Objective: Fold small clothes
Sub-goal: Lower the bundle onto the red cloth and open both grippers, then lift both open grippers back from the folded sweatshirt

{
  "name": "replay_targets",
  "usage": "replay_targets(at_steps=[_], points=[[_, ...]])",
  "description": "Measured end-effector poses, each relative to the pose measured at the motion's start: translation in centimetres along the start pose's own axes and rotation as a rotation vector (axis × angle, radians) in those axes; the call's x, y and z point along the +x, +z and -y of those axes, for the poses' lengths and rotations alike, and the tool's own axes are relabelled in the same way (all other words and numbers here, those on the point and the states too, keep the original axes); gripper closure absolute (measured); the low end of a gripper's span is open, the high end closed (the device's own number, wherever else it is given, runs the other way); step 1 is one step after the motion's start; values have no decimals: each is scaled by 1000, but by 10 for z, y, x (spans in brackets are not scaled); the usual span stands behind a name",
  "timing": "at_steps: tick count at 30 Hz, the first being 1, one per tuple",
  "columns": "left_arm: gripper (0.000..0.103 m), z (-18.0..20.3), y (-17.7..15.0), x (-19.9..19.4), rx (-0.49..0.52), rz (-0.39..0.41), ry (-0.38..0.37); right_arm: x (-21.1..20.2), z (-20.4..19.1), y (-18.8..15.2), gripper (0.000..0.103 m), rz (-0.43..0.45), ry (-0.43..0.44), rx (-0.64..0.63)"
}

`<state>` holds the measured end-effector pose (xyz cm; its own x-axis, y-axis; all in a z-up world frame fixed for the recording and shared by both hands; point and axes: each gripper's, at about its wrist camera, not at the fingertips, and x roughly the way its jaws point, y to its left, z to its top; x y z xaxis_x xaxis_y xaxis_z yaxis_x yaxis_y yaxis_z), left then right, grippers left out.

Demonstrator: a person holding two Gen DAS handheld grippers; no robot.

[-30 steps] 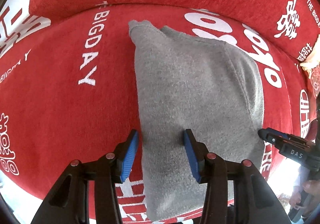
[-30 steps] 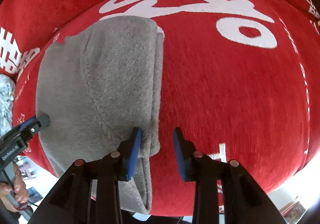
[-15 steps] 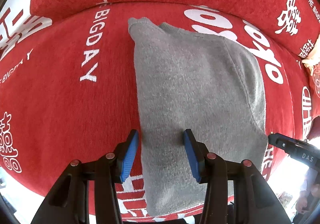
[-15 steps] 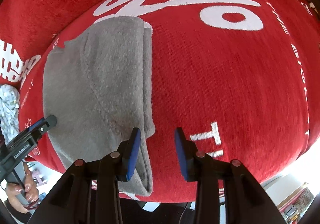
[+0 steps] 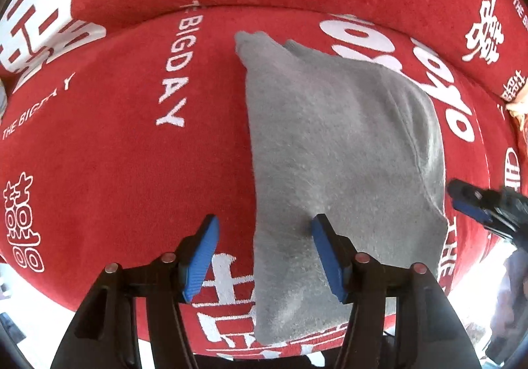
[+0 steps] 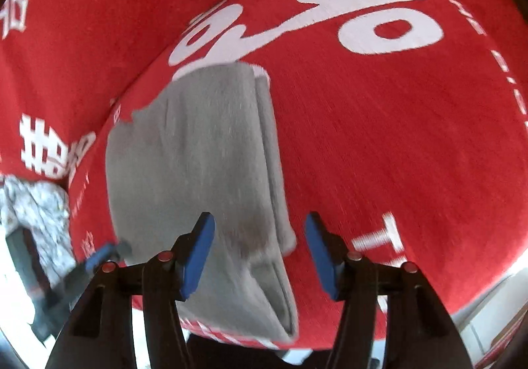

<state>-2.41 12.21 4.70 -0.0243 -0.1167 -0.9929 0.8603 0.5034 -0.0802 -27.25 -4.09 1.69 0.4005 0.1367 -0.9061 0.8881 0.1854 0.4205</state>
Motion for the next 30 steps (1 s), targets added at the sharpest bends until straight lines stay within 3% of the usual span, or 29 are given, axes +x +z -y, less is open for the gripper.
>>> replay_targets(at_steps=[2, 3, 5, 14, 27, 29, 30], points=[[43, -1, 0, 1, 4, -4, 4, 12, 0, 9, 78, -18, 23, 7], [43, -1, 1, 3, 6, -9, 4, 17, -1, 12, 91, -32, -14, -1], [43, 0, 1, 5, 12, -14, 5, 26, -4, 14, 91, -35, -76, -9], [43, 5, 1, 0, 11, -29, 24, -2, -12, -9, 90, -42, -167, -90], [43, 14, -17, -45, 41, -58, 17, -55, -47, -46, 89, -79, -174, -169], [43, 16, -23, -56, 63, -64, 20, -69, -57, -52, 84, -68, -176, -186], [43, 18, -27, -63, 79, -63, 29, -71, -61, -52, 74, -65, -177, -190]])
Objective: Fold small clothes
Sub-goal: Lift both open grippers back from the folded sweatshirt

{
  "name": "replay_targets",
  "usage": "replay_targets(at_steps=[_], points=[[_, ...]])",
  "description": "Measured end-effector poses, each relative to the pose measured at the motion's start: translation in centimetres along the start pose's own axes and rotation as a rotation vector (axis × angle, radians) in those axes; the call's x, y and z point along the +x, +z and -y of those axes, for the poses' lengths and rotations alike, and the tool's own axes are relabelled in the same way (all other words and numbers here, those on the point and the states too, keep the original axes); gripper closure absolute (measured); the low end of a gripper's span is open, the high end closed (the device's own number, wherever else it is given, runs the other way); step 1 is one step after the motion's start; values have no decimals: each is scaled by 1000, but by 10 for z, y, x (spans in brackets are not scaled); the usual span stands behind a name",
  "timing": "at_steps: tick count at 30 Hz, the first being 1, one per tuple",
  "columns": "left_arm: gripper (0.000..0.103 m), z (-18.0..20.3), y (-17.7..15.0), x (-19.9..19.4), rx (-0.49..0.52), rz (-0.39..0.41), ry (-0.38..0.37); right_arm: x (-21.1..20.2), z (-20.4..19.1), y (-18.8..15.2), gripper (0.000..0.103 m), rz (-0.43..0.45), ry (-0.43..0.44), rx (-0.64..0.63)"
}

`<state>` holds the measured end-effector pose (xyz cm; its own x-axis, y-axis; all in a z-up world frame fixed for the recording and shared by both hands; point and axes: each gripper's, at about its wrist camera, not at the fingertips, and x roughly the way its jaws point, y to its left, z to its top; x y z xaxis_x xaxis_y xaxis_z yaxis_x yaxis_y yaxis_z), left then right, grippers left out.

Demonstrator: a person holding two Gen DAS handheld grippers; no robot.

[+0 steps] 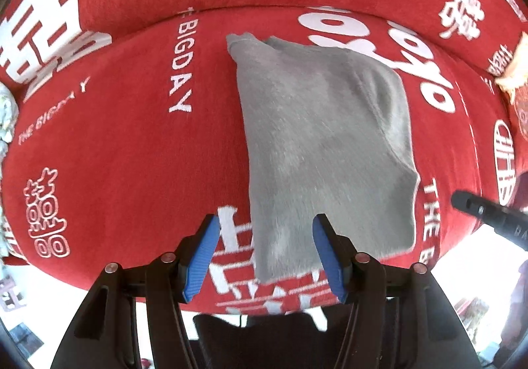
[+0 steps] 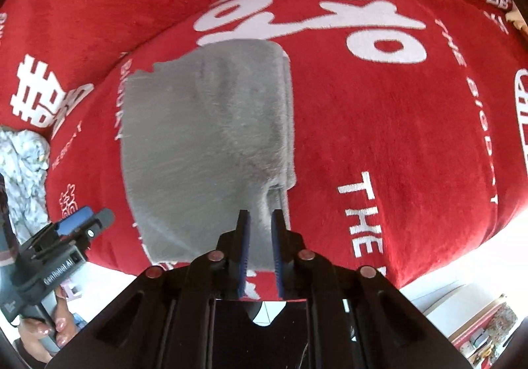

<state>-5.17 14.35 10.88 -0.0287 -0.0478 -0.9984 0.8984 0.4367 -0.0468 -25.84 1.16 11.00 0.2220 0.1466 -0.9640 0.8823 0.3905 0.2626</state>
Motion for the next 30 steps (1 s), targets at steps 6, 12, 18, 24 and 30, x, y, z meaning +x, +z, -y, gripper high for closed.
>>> replay_targets(at_steps=[6, 12, 18, 24, 30], points=[[43, -2, -14, -23, -7, -28, 4, -27, -18, -8, 60, 14, -23, -26], [0, -6, -19, -55, -46, 42, 2, -46, -30, -14, 44, 18, -38, -38], [0, -13, -12, -79, -73, 78, 75, -63, -44, -17, 27, 46, -57, -64], [0, -14, -7, -93, -60, 93, 141, -78, -63, -21, 16, 107, -121, -116], [0, -8, -6, -96, -37, 77, 154, -88, -71, -20, 16, 151, -158, -134]])
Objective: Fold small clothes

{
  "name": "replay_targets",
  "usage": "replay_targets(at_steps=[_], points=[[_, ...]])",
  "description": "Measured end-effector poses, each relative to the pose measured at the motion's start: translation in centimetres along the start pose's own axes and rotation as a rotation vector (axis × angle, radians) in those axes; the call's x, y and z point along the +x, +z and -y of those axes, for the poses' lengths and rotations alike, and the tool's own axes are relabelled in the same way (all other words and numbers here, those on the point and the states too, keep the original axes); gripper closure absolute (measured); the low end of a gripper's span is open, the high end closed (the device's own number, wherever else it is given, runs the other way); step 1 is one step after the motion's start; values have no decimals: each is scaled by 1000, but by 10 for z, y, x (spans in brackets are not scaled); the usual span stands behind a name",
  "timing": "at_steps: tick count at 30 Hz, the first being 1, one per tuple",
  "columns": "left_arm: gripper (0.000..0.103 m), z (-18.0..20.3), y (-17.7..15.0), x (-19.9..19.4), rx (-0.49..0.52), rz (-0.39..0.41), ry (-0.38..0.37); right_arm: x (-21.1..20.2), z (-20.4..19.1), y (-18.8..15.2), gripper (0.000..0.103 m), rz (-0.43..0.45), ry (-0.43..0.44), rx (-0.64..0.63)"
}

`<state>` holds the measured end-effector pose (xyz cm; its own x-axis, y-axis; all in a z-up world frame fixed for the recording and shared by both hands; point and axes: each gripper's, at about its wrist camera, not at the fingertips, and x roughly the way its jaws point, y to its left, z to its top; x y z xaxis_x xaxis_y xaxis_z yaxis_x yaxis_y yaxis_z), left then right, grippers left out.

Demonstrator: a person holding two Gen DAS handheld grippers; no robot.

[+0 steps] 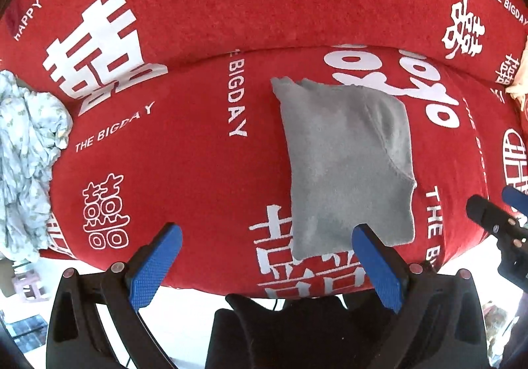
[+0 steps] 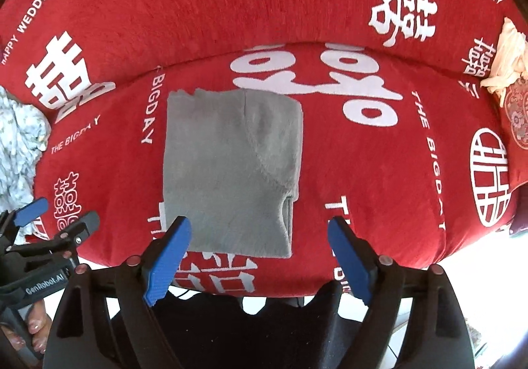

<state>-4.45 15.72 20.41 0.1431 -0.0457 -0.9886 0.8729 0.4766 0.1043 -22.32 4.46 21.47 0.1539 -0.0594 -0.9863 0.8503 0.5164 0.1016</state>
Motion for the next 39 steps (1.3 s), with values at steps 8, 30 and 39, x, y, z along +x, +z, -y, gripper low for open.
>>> replay_targets(at_steps=[8, 30, 39], points=[[0, 1, 0, -3, -10, -9, -16, -11, 3, 7, 16, 43, -23, 28], [0, 0, 5, -14, -24, 19, -11, -16, -5, 13, 16, 27, -31, 6], [0, -2, 5, -16, -37, 28, -20, -17, -5, 11, 16, 16, -42, 4]])
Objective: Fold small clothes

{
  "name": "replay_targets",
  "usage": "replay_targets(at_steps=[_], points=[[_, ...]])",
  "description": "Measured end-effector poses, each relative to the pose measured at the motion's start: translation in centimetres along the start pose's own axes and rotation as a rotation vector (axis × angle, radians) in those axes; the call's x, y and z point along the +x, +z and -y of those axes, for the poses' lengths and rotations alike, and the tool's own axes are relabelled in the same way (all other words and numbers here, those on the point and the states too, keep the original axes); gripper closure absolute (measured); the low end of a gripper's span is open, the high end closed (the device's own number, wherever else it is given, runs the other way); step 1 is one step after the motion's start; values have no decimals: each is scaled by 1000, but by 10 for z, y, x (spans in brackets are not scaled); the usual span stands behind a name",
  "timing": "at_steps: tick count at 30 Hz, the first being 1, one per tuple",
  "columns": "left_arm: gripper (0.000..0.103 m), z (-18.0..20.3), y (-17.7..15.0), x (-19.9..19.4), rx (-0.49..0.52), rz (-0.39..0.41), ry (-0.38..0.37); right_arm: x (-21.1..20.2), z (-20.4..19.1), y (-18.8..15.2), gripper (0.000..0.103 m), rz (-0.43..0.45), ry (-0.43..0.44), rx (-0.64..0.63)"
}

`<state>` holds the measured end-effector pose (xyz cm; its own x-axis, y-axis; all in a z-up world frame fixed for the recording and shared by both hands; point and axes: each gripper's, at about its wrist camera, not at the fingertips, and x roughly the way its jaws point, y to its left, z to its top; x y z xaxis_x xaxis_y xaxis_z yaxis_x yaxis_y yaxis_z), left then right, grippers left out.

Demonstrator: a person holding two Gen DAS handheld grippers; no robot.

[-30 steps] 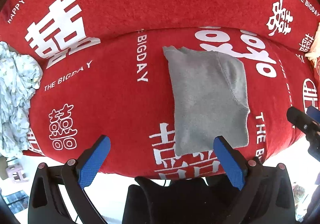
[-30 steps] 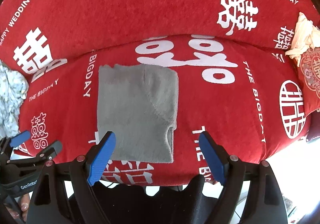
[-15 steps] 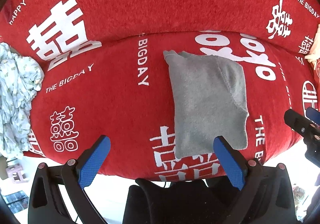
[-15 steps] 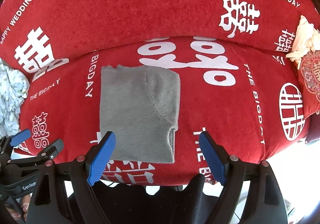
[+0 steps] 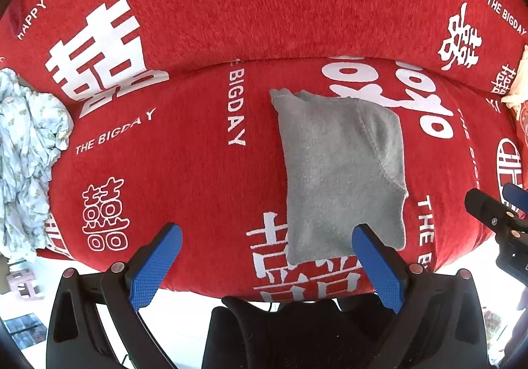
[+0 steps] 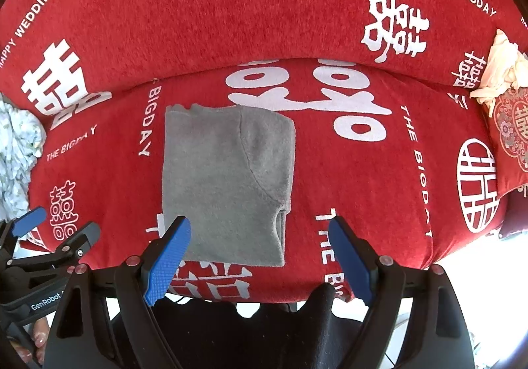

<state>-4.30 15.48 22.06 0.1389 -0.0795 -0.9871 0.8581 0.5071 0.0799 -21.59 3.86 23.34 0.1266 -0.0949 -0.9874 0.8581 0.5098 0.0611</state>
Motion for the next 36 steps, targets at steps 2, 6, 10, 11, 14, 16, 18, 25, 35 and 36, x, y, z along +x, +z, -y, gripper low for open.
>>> replay_targets(at_steps=[2, 6, 10, 11, 14, 16, 18, 25, 35, 36], points=[[0, 0, -1, 0, -2, 2, -3, -1, 0, 0, 16, -2, -4, -1], [0, -1, -1, -1, -4, 5, -4, -1, 0, -2, 16, -9, -4, 1], [0, -1, -1, -4, -10, 14, -4, -2, -1, -3, 16, -9, -6, 3], [0, -2, -2, -5, -11, 16, -3, -2, -1, -3, 16, -10, -6, 3], [0, -2, -3, -5, -14, 16, -5, -4, -1, -5, 16, -7, -11, 7], [0, -4, -4, -6, -20, 18, -10, -5, -1, -6, 16, -5, -13, 11], [0, -5, -5, -7, -20, 19, -12, -6, -1, -8, 16, -4, -15, 15], [0, -8, -9, -9, -23, 27, -14, -8, 1, -12, 15, -2, -17, 33], [0, -11, -15, -8, -13, 42, -21, -11, -4, -18, 15, 7, -43, 41], [0, -12, -15, -8, -9, 42, -23, -11, -5, -18, 15, 8, -46, 43]])
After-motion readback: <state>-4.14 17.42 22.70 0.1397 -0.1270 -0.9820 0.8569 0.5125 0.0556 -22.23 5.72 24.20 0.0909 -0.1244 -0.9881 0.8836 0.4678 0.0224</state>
